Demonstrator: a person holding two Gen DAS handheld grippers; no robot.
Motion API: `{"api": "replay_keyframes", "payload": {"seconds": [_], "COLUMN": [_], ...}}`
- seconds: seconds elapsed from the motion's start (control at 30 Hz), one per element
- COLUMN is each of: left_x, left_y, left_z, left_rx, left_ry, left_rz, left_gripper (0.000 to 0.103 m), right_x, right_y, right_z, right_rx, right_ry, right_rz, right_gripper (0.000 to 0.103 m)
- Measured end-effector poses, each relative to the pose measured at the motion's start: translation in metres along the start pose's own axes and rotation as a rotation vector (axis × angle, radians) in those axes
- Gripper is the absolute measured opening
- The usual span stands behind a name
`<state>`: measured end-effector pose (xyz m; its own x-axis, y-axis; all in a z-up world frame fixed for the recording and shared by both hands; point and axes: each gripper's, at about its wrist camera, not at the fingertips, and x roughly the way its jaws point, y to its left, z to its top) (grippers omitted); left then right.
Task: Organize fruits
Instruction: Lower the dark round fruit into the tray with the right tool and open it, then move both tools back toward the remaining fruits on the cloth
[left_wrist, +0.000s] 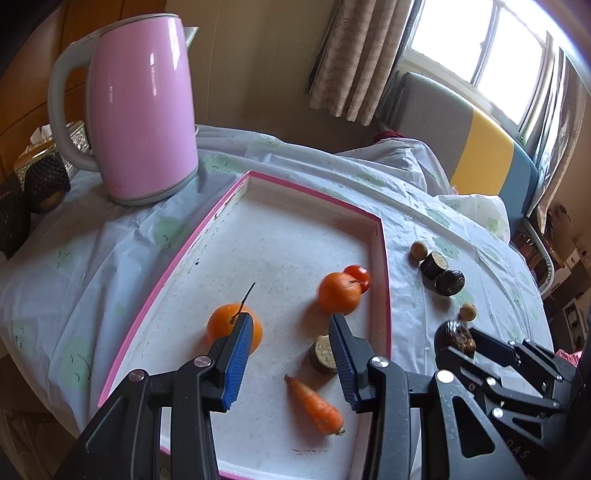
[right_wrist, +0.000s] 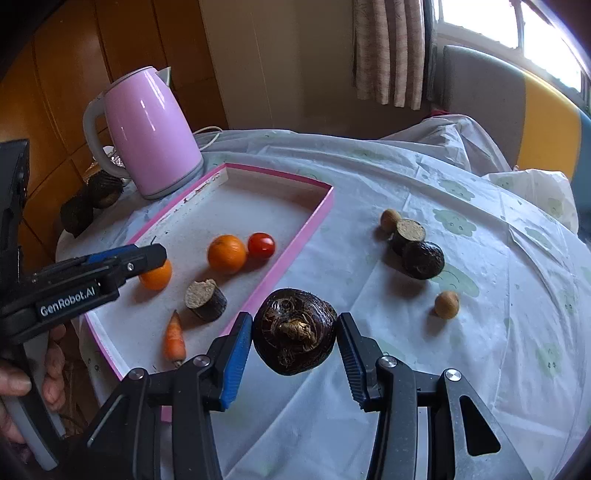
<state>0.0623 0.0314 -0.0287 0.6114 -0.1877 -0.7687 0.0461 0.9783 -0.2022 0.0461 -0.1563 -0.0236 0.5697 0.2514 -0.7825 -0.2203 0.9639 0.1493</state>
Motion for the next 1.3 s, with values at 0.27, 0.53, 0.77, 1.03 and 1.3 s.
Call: {"api": "replay_keyframes", "payload": {"seconds": [0.27, 0.53, 0.77, 1.03, 1.3], "left_x": [-0.010, -0.019, -0.017, -0.014, -0.013], "left_y": [0.023, 0.032, 0.036, 0.027, 0.009], "left_z": [-0.008, -0.009, -0.011, -0.015, -0.018], "left_rx": [-0.045, -0.057, -0.064, -0.043, 0.002], "left_ry": [-0.012, -0.030, -0.019, -0.007, 0.009], "left_rz": [0.016, 0.020, 0.014, -0.002, -0.021], "left_gripper": [0.043, 0.043, 0.043, 0.043, 0.043], "right_x": [0.012, 0.039, 0.051, 0.034, 0.012], "right_y": [0.030, 0.055, 0.064, 0.046, 0.002], "right_z": [0.022, 0.043, 0.046, 0.030, -0.001], "right_rx": [-0.063, -0.094, -0.075, 0.002, 0.144], "right_ry": [-0.013, 0.013, 0.009, -0.009, -0.015], "right_rz": [0.047, 0.089, 0.101, 0.090, 0.054], "right_gripper": [0.047, 0.047, 0.049, 0.049, 0.049]}}
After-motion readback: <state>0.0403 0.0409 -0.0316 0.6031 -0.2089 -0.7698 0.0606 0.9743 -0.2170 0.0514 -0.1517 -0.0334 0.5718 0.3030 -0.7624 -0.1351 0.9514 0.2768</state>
